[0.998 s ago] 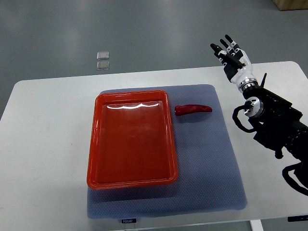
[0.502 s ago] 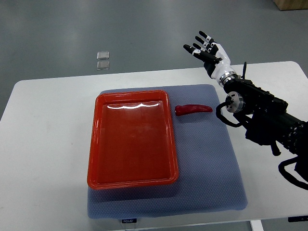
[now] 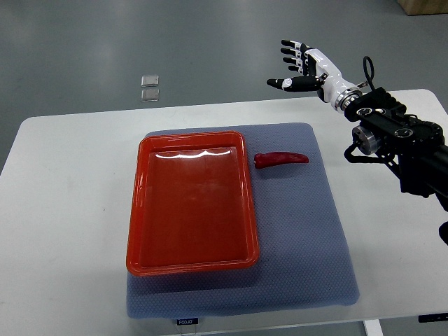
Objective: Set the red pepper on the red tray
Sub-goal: 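Move the right hand down toward the red pepper beside the tray, then close the right hand's fingers around the red pepper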
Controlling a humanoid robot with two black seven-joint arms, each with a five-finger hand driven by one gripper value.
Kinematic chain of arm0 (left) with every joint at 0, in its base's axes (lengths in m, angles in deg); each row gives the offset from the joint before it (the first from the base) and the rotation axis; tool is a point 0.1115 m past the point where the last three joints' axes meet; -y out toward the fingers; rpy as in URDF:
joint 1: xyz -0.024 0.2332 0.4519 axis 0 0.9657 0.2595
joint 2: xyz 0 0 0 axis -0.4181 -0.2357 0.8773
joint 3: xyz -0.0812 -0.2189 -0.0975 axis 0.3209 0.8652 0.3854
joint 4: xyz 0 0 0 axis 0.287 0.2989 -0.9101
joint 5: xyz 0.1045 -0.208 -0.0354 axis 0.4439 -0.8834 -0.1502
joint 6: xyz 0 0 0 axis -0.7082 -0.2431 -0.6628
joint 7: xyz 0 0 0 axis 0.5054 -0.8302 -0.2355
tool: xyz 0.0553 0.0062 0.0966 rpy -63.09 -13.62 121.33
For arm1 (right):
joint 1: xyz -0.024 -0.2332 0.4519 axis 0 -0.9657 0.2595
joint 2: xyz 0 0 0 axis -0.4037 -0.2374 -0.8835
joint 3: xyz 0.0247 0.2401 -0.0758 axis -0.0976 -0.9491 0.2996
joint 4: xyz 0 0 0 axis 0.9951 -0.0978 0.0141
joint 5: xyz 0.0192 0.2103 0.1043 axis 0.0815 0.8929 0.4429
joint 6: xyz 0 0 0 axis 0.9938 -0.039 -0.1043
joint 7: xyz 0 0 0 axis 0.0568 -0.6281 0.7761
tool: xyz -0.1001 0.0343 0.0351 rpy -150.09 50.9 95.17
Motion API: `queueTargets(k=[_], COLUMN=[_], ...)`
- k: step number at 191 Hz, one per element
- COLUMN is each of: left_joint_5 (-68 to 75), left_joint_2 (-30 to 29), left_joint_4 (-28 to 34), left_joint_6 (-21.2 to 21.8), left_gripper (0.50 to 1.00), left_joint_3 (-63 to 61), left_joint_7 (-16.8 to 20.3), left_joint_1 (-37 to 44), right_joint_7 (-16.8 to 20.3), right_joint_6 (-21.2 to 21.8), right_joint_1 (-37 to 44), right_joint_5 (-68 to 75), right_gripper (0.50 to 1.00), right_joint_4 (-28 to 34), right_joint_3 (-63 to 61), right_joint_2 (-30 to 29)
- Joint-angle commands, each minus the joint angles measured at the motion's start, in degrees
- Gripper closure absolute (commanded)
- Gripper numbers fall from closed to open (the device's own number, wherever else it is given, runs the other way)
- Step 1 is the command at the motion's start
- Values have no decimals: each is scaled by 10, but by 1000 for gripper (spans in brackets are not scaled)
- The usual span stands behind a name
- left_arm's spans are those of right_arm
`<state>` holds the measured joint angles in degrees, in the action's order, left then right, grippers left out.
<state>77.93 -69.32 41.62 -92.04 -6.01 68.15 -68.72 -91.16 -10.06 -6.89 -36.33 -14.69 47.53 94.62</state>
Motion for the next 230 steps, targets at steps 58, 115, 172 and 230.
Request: queueTargets(k=[58,115,172,230], left_joint_5=[0,0,0,0], left_joint_2=[0,0,0,0], left_joint_4=[0,0,0,0], left_joint_6=[0,0,0,0], left_gripper=[500,500,500,500], left_joint_3=[0,0,0,0], left_joint_7=[0,0,0,0], left_joint_1=[0,0,0,0], right_joint_7=[-2,-2,-2,13], right_joint_6=[80,80,81,79], right_joint_1=[60,125,155,154], right_joint_5=[-289,-315,-324,-325], right_gripper=[583,583,583,587], right_joint_4=[58,65,64,59], right_joint_3=[127,294,412,442], right_joint_2=[48,39,39,16])
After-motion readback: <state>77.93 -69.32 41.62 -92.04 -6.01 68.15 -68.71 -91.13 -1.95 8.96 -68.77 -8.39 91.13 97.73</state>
